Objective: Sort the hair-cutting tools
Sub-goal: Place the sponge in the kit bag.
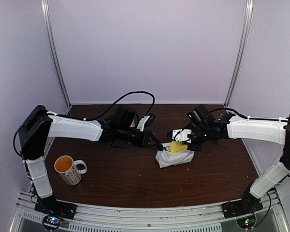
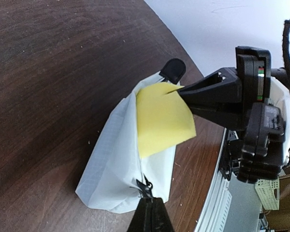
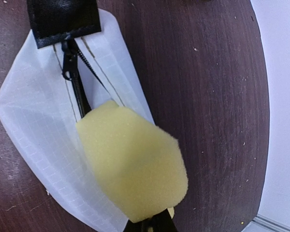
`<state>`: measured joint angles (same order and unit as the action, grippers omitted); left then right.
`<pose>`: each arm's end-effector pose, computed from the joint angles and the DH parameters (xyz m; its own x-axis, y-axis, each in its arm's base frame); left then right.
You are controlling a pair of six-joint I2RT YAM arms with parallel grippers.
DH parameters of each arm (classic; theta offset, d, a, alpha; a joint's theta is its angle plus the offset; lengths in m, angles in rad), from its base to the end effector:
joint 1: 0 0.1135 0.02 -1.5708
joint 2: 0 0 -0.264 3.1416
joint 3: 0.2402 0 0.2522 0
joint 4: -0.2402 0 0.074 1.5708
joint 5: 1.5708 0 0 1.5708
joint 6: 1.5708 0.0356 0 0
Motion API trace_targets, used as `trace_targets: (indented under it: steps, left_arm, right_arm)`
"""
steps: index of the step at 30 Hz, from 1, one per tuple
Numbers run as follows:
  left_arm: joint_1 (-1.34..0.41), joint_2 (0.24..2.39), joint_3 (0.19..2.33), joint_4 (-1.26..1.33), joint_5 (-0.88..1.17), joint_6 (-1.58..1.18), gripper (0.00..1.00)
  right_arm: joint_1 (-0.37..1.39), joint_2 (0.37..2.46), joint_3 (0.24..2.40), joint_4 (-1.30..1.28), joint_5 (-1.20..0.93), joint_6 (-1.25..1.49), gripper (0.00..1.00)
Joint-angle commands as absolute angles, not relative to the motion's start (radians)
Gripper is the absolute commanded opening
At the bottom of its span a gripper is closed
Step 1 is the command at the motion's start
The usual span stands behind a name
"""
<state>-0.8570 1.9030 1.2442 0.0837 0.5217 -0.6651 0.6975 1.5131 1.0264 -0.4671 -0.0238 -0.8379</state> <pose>0.2645 -0.3325 0.2035 -0.8536 0.1683 -0.4930 0.5113 0.4516 -0.7312 0.2392 0.2015 0.2261 0.0669 -0.9134 -0.4015 -0.9013 0.1174 -0.4170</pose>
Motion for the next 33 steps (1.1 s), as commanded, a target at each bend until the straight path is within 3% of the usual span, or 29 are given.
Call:
trace_targets:
  steps: [1,8,9,11,15,21,33]
  left_arm:
    - [-0.850,1.746,1.162,0.097,0.553,-0.600,0.00]
    - [-0.850,1.575,0.987,-0.034,0.457,-0.503,0.03]
    - [-0.850,1.553,0.959,-0.027,0.438,-0.503,0.16]
    - [-0.850,1.498,0.893,-0.008,0.382,-0.494,0.33]
    - [-0.851,1.398,0.816,0.069,0.295,-0.388,0.46]
    - [-0.869,1.390,0.746,0.319,0.285,-0.176,0.51]
    - [-0.901,1.612,1.017,0.203,0.377,0.040,0.53]
  right_arm:
    - [0.781,1.445,0.998,-0.430,-0.012,-0.729,0.00]
    - [0.958,1.520,0.979,-0.310,0.092,-0.657,0.00]
    - [0.973,1.530,0.982,-0.307,0.093,-0.653,0.00]
    - [0.991,1.542,0.988,-0.298,0.091,-0.644,0.00]
    - [0.995,1.547,1.012,-0.288,0.086,-0.609,0.06]
    - [0.983,1.511,1.030,-0.309,0.059,-0.591,0.29]
    - [0.743,1.364,1.049,-0.500,-0.281,-0.557,0.47]
